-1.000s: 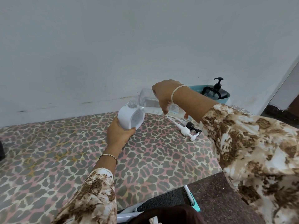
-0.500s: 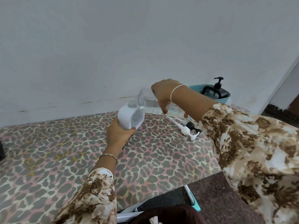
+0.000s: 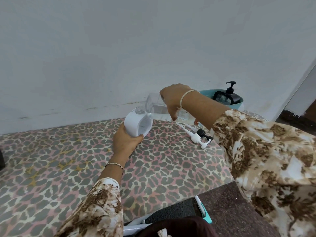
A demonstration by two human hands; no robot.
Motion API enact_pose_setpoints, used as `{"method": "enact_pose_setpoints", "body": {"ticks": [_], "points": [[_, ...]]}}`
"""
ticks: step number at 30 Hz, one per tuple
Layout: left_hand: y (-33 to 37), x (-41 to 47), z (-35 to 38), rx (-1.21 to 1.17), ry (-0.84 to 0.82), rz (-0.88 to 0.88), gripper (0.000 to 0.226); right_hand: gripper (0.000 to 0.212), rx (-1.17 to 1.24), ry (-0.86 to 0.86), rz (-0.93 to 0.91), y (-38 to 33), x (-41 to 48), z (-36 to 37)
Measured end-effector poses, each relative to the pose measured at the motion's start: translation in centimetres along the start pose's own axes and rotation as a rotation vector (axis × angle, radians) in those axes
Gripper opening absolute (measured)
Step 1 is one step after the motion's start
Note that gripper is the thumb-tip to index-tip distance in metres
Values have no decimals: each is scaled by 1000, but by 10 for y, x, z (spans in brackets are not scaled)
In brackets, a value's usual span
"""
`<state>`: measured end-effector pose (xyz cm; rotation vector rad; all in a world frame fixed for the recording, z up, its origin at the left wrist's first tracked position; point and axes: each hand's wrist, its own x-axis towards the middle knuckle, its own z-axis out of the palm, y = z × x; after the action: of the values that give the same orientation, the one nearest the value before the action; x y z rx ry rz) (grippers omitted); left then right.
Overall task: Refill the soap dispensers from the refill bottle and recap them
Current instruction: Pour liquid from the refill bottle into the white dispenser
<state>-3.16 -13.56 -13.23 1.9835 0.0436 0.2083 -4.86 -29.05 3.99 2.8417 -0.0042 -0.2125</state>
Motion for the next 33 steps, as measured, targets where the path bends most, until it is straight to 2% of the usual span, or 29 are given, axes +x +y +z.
{"method": "enact_pose_setpoints", "body": {"ticks": [33], "points": [[-3, 5, 1, 29, -8, -18, 70, 82, -23, -16, 10, -1, 2, -2]]}}
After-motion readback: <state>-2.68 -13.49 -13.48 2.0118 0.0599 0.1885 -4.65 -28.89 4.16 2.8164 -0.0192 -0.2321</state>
